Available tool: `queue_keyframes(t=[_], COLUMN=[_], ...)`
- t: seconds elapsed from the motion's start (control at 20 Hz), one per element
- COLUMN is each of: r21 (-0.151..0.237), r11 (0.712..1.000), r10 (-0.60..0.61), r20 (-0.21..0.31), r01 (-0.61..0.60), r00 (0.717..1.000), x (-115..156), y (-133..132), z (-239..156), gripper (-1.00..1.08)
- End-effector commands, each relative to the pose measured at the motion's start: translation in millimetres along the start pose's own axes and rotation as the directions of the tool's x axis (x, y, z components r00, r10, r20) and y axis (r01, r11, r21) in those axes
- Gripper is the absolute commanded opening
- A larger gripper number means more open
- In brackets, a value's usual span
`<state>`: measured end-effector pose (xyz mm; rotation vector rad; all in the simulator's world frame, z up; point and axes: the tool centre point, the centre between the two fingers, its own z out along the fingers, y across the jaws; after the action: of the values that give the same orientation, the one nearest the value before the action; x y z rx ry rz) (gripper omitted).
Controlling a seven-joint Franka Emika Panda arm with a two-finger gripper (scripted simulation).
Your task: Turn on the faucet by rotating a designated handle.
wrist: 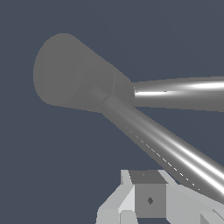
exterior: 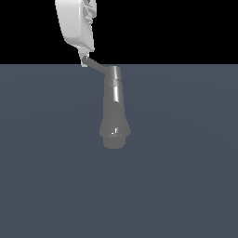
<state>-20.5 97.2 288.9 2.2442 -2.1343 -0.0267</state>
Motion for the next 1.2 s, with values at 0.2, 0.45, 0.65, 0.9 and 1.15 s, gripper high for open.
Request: queue_keyframes(t=[0.2,0.45,0.65,0.9,1.15], r21=[-0.014,-0.017,-0.009,-0.013,-0.016], r11=[1.0,1.0,1.0,1.0,1.0], r10=[0.003,0.001,-0.004,-0.002,0.0], r20=[-0.002,-0.002,-0.002,-0.002,-0.002], r01=[-0.004,-0.001,0.004,0.002,0.0], r00=[1.0,1.0,1.0,1.0,1.0], x=[21,34,41,75,108], y=[23,38,34,36,39], z=[-4,-9,-10,-9,-9], gripper=[-1.0,-1.0,-1.0,-1.0,-1.0])
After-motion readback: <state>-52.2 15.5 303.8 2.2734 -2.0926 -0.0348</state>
